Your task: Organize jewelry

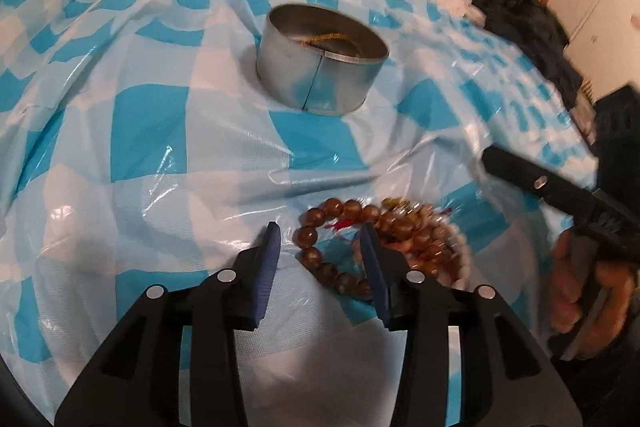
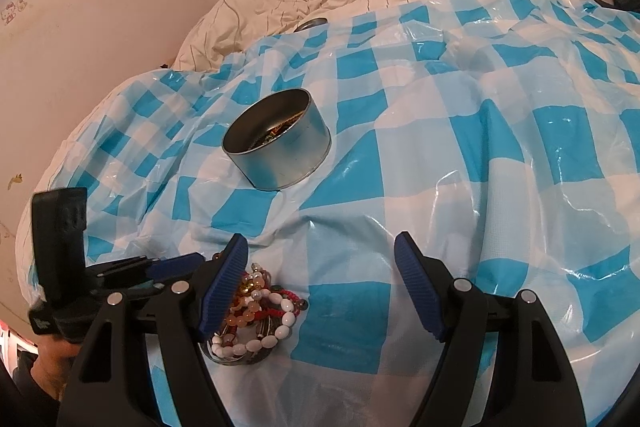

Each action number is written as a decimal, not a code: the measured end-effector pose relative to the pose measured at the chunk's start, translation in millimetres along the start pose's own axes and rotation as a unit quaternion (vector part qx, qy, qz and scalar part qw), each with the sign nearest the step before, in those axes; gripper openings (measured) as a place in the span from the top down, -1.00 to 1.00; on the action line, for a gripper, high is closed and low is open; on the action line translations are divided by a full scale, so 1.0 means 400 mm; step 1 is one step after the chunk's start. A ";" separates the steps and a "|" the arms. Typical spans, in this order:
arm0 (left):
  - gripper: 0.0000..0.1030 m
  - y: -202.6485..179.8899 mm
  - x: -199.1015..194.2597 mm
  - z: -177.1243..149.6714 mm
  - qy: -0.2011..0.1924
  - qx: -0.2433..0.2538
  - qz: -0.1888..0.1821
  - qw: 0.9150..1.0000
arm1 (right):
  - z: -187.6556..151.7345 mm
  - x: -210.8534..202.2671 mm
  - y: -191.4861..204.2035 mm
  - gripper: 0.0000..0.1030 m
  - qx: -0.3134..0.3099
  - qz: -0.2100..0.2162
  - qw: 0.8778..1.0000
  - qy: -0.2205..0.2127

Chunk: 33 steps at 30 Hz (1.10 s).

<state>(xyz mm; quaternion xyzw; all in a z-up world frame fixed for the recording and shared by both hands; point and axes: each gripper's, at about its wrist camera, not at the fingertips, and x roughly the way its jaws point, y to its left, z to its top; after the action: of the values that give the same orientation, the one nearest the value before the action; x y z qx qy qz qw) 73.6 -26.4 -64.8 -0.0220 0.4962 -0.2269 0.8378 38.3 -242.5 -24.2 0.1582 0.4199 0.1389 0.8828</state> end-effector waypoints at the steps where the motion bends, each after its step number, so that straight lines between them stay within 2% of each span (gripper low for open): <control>1: 0.36 -0.005 0.000 -0.002 0.001 0.004 0.006 1.000 | 0.001 0.000 0.001 -0.41 0.000 0.001 1.000 0.000; 2: 0.74 -0.012 0.003 -0.002 0.004 0.014 0.021 1.000 | 0.001 -0.001 0.001 -0.41 0.000 0.001 1.000 -0.001; 3: 0.80 -0.016 0.004 0.000 0.004 0.019 0.024 1.000 | 0.002 -0.002 0.002 -0.42 0.000 0.002 1.000 -0.001; 7: 0.81 -0.002 -0.047 0.013 -0.029 0.004 0.020 0.999 | 0.000 -0.001 0.020 -0.41 -0.013 0.015 1.000 0.003; 13: 0.81 0.045 -0.137 0.033 -0.091 -0.030 -0.003 0.995 | -0.033 0.033 0.097 -0.41 -0.095 0.014 0.995 0.029; 17: 0.81 0.067 -0.162 0.042 -0.102 -0.047 -0.010 0.994 | -0.045 0.058 0.112 -0.37 -0.112 0.014 0.993 0.042; 20: 0.81 0.068 -0.168 0.040 -0.104 -0.050 -0.009 0.993 | -0.048 0.075 0.121 -0.14 -0.123 0.015 0.991 0.047; 25: 0.81 0.077 -0.169 0.038 -0.102 -0.052 -0.009 0.993 | -0.063 0.099 0.151 0.08 -0.158 0.000 0.986 0.054; 28: 0.81 0.075 -0.168 0.035 -0.101 -0.050 -0.006 0.994 | -0.069 0.112 0.153 0.42 -0.164 -0.009 0.984 0.063; 30: 0.81 0.076 -0.166 0.035 -0.099 -0.050 -0.005 0.994 | -0.069 0.103 0.155 0.80 -0.168 -0.010 0.984 0.057; 33: 0.81 0.077 -0.164 0.035 -0.098 -0.051 -0.005 0.994 | -0.065 0.083 0.155 0.80 -0.165 0.003 0.985 0.042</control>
<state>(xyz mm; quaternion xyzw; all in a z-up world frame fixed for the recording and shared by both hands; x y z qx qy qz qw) 69.8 25.1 -11.7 -0.0897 0.4225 -0.2021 0.8790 31.2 -169.3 -38.2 0.0057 0.4272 0.2153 0.8781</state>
